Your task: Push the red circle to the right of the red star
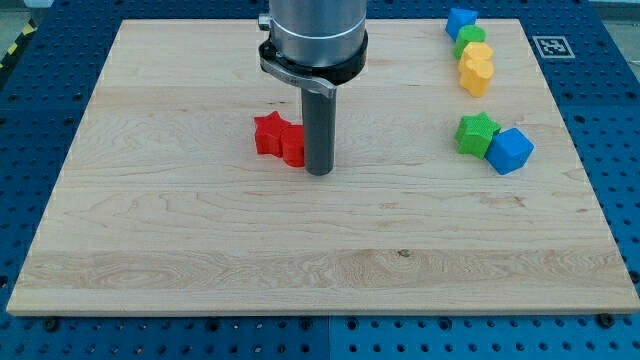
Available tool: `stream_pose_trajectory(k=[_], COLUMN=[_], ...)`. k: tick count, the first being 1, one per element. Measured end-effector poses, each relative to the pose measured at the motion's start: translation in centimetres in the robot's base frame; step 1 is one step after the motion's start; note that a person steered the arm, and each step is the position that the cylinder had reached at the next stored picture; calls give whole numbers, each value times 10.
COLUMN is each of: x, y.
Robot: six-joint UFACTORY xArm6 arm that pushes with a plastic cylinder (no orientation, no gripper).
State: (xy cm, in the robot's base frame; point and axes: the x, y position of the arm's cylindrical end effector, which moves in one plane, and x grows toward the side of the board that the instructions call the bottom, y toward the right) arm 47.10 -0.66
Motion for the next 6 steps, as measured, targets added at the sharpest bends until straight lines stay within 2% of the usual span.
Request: stream_pose_trajectory(k=[2,6], x=[11,-40], y=[-23,-5])
